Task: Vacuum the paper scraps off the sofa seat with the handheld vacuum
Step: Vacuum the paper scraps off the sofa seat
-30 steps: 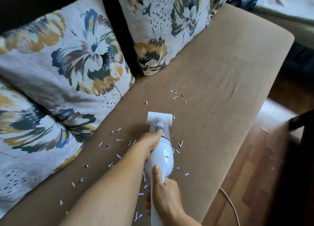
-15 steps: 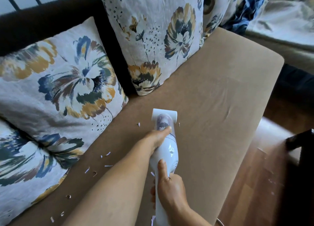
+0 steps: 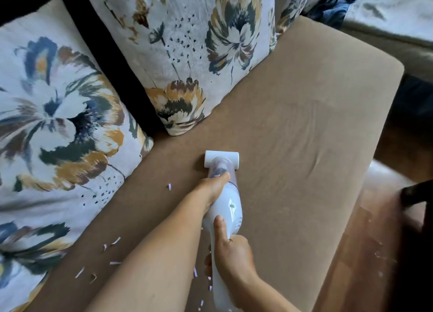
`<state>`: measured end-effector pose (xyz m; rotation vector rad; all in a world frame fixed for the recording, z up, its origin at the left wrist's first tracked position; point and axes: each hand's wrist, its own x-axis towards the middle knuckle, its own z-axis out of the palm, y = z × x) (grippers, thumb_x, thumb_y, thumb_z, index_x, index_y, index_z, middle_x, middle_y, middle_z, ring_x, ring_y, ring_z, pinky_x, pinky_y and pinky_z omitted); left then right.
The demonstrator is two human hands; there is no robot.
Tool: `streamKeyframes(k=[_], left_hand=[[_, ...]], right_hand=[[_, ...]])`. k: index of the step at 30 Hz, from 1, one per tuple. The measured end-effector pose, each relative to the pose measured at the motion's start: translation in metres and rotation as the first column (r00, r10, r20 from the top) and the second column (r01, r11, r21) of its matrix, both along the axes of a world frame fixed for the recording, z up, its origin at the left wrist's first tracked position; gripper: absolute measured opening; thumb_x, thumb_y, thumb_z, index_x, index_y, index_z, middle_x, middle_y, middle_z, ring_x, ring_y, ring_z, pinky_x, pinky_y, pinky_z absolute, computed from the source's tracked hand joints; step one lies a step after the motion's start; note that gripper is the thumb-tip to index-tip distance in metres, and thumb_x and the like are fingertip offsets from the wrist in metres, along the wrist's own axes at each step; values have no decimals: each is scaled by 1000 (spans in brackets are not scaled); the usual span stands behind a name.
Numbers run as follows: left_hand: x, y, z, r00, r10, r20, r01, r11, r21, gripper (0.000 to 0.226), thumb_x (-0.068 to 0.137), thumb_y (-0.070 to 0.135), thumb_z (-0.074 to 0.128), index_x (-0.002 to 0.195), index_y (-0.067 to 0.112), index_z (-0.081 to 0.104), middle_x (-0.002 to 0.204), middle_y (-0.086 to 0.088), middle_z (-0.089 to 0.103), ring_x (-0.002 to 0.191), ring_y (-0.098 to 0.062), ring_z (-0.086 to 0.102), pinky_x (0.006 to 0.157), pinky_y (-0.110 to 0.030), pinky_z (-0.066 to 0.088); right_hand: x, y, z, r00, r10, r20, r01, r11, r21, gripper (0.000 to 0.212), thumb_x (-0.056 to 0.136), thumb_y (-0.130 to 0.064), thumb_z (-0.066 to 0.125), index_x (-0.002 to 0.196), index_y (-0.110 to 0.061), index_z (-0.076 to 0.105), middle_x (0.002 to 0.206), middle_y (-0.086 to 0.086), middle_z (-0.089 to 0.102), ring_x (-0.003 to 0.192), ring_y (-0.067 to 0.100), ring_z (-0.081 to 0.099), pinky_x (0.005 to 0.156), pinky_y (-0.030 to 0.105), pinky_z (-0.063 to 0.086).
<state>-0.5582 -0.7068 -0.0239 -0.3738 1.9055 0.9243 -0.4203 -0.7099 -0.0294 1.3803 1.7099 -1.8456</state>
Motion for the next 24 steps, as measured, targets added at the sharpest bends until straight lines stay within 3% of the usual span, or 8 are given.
streamKeyframes(k=[5, 10, 14, 18, 21, 24], left_hand=[[5, -7, -6, 1000, -18, -3, 18, 1000, -16, 68, 83, 57, 53, 132, 10, 53, 124, -14, 63, 110, -32, 62, 97, -40, 47], [27, -28, -2, 997, -78, -14, 77, 996, -45, 65, 86, 52, 54, 134, 9, 52, 125, -14, 62, 110, -31, 60, 85, -33, 43], [52, -55, 7, 993, -114, -1, 114, 992, -54, 58, 87, 48, 54, 131, 9, 55, 122, -14, 62, 104, -30, 61, 80, -31, 42], [80, -91, 10, 992, -129, 19, 130, 989, -70, 64, 87, 48, 53, 137, 9, 49, 122, -13, 61, 108, -31, 60, 82, -31, 42], [102, -120, 12, 991, -133, 27, 134, 989, -63, 60, 88, 47, 53, 133, 9, 52, 110, -12, 61, 96, -29, 60, 80, -30, 43], [120, -145, 14, 992, -122, 15, 122, 991, -62, 62, 82, 51, 55, 129, 11, 56, 115, -13, 64, 101, -29, 63, 90, -33, 48]], right_hand=[[8, -12, 1, 1000, -14, 28, 14, 1000, 0, 83, 93, -63, 36, 32, -9, 54, 44, 8, 62, 45, 24, 60, 66, 36, 58], [31, -34, 17, 999, -7, 53, 6, 1000, 15, 79, 94, -62, 34, 40, -9, 59, 45, 7, 64, 59, 26, 67, 80, 42, 58], [55, -66, 19, 997, -7, 80, 4, 999, 47, 76, 89, -68, 32, 60, -8, 70, 51, 6, 68, 73, 29, 72, 84, 41, 57], [80, -107, 13, 987, 7, 158, -18, 997, 73, 92, 73, -82, 24, 78, -6, 75, 77, 11, 75, 81, 29, 72, 85, 39, 56], [100, -139, 11, 987, -7, 161, -2, 998, 57, 108, 51, -89, 18, 88, -6, 77, 87, 13, 76, 85, 30, 72, 84, 39, 57], [118, -162, 12, 988, -21, 150, 12, 998, 59, 108, 54, -88, 19, 94, -5, 76, 87, 13, 76, 86, 30, 71, 85, 39, 57]])
